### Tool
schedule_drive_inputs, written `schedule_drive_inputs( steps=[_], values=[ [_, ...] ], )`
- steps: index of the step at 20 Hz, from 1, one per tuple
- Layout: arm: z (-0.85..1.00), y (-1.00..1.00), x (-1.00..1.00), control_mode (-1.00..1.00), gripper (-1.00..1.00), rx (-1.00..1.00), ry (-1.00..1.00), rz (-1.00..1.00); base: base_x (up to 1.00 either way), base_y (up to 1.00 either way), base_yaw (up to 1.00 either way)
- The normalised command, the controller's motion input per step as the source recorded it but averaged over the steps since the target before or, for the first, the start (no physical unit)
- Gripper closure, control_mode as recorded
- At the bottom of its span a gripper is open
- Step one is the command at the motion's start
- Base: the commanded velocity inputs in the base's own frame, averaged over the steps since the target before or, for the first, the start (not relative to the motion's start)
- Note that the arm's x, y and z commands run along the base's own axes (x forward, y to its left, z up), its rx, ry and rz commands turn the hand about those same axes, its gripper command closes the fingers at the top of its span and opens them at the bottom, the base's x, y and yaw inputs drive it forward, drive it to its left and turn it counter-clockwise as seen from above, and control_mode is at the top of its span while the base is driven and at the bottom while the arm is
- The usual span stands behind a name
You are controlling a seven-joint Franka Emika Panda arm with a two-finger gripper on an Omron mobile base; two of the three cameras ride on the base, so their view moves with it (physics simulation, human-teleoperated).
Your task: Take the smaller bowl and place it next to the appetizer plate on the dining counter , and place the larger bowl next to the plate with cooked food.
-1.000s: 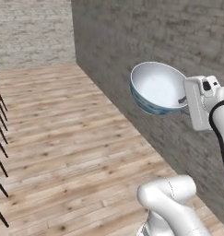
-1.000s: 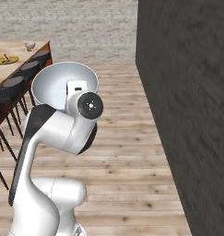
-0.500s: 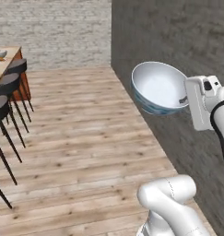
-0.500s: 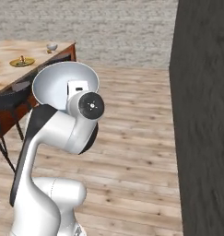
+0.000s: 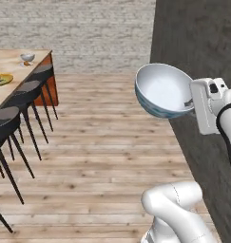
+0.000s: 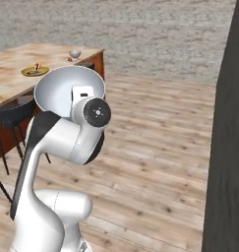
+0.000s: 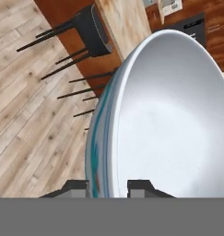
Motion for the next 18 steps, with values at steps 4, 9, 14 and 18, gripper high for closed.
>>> schedule_drive_inputs(
  steps=[4, 9, 14, 18],
  values=[
    [0.00, 0.00, 0.00, 1.00, 1.00, 0.00, 0.00, 0.00, 1.00, -0.58, 0.37],
    [0.00, 0.00, 0.00, 1.00, 1.00, 0.00, 0.00, 0.00, 1.00, -0.58, 0.40],
    [0.00, 0.00, 0.00, 1.00, 1.00, 0.00, 0.00, 0.00, 1.00, -0.86, 0.34],
    [0.00, 0.00, 0.00, 1.00, 1.00, 0.00, 0.00, 0.00, 1.00, -1.00, 0.30]
  ],
)
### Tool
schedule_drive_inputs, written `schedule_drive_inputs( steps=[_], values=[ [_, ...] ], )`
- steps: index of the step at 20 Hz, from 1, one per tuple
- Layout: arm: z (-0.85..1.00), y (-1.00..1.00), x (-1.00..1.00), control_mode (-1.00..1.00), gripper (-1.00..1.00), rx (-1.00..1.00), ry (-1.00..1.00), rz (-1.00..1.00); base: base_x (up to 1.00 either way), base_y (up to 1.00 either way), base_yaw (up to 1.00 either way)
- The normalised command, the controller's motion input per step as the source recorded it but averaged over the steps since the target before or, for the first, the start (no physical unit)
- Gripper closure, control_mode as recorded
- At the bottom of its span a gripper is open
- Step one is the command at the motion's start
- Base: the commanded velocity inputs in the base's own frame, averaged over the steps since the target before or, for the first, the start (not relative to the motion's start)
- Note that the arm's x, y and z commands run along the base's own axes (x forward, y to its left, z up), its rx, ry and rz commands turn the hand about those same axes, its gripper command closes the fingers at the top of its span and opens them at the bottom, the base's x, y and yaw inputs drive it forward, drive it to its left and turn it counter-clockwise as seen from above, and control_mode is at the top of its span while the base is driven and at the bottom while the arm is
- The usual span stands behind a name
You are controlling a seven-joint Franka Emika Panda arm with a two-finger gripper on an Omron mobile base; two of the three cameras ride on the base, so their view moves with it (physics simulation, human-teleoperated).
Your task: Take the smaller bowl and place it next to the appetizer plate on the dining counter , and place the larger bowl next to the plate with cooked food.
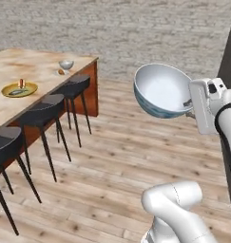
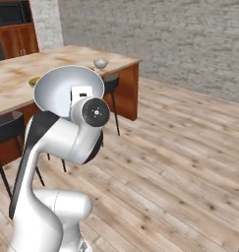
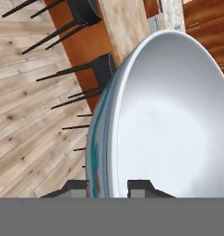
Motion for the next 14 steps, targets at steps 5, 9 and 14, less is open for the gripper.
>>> schedule_drive_inputs(
  steps=[5, 9, 14],
  values=[
    [0.00, 0.00, 0.00, 1.00, 1.00, 0.00, 0.00, 0.00, 1.00, -0.94, 0.33],
    [0.00, 0.00, 0.00, 1.00, 1.00, 0.00, 0.00, 0.00, 1.00, -0.78, 0.40],
    [0.00, 0.00, 0.00, 1.00, 1.00, 0.00, 0.00, 0.00, 1.00, -0.62, 0.46]
  ],
)
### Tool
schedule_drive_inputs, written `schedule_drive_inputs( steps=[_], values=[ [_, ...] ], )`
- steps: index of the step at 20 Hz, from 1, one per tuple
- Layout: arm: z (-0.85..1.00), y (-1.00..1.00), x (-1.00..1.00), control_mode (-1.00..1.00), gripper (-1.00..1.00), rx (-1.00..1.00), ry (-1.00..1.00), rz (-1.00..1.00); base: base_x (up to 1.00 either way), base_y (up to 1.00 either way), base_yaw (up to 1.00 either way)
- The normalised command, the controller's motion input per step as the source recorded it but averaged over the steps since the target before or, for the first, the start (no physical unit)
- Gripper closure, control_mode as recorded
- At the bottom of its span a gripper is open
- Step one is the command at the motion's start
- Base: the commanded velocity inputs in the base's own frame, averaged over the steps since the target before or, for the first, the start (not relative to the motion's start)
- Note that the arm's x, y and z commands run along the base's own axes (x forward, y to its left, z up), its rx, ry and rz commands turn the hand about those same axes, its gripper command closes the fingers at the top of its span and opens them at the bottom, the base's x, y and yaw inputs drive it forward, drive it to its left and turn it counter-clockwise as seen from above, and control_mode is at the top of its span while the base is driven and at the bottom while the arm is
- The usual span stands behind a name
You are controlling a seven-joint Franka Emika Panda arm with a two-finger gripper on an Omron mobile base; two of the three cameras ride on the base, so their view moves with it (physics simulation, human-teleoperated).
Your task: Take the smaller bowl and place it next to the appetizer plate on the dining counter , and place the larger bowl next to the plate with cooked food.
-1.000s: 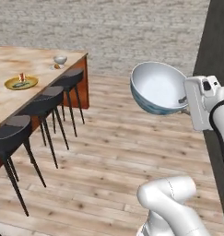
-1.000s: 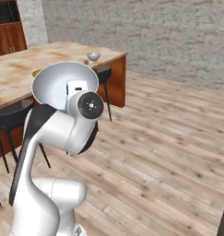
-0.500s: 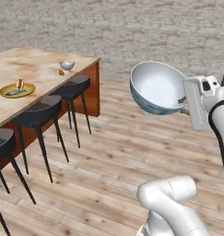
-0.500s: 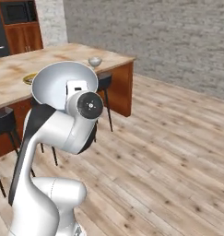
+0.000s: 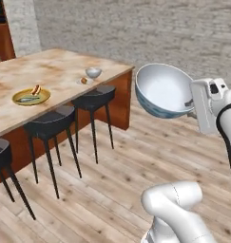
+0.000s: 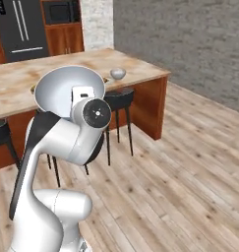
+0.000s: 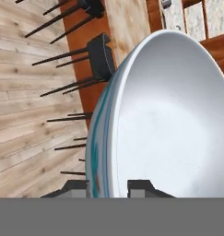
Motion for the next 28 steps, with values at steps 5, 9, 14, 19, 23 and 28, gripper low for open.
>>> schedule_drive_inputs(
  steps=[5, 9, 14, 19, 23, 28],
  values=[
    [0.00, 0.00, 0.00, 1.00, 1.00, 0.00, 0.00, 0.00, 1.00, -0.55, 0.49],
    [0.00, 0.00, 0.00, 1.00, 1.00, 0.00, 0.00, 0.00, 1.00, -0.55, 0.55],
    [0.00, 0.00, 0.00, 1.00, 1.00, 0.00, 0.00, 0.00, 0.95, -0.65, 0.55],
    [0.00, 0.00, 0.00, 1.00, 1.00, 0.00, 0.00, 0.00, 0.92, -0.57, 0.33],
    [0.00, 0.00, 0.00, 1.00, 1.00, 0.00, 0.00, 0.00, 0.65, 0.19, 0.05],
    [0.00, 0.00, 0.00, 1.00, 1.00, 0.00, 0.00, 0.00, 0.51, 0.40, 0.15]
  ],
)
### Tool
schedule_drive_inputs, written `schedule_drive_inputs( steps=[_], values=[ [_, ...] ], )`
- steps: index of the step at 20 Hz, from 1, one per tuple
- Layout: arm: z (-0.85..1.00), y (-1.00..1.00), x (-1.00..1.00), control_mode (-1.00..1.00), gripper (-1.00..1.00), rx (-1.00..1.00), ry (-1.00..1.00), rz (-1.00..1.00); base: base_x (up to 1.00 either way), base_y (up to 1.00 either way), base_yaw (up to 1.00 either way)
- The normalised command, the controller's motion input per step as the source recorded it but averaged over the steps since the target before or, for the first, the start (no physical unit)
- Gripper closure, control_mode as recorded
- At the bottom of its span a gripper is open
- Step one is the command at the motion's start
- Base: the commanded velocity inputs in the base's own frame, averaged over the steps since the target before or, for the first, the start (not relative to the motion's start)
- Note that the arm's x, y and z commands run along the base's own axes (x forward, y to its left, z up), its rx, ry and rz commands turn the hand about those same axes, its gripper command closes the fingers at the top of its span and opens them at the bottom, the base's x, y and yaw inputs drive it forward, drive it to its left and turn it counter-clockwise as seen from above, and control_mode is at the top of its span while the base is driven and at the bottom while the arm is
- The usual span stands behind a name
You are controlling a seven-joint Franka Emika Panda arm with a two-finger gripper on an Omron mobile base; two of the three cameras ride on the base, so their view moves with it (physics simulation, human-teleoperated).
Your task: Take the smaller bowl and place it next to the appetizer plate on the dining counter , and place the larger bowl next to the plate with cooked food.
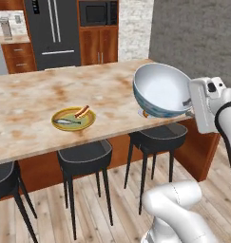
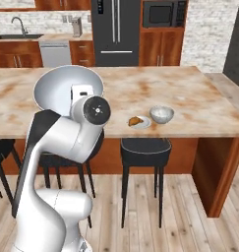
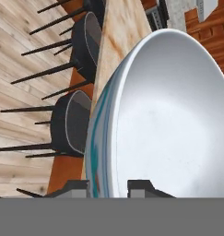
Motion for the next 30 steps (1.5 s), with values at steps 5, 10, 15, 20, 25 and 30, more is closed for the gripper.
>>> schedule_drive_inputs(
  steps=[5, 10, 15, 20, 25, 30],
  values=[
    [0.00, 0.00, 0.00, 1.00, 1.00, 0.00, 0.00, 0.00, 0.46, 0.43, 0.10],
    [0.00, 0.00, 0.09, -1.00, 1.00, 0.00, 0.02, 0.01, 0.36, 0.04, 0.08],
    [-0.02, 0.00, 0.67, -1.00, 1.00, 0.00, 0.15, 0.08, 0.00, 0.00, 0.00],
    [-0.25, -0.07, 0.90, -1.00, 1.00, 0.00, 0.24, 0.08, 0.00, 0.00, 0.00],
    [-0.52, -0.10, 1.00, -1.00, 1.00, 0.00, 0.06, -0.01, 0.00, 0.00, 0.00],
    [-0.79, 0.00, 0.98, -1.00, 1.00, -0.01, 0.00, 0.00, 0.00, 0.00, 0.00]
  ],
)
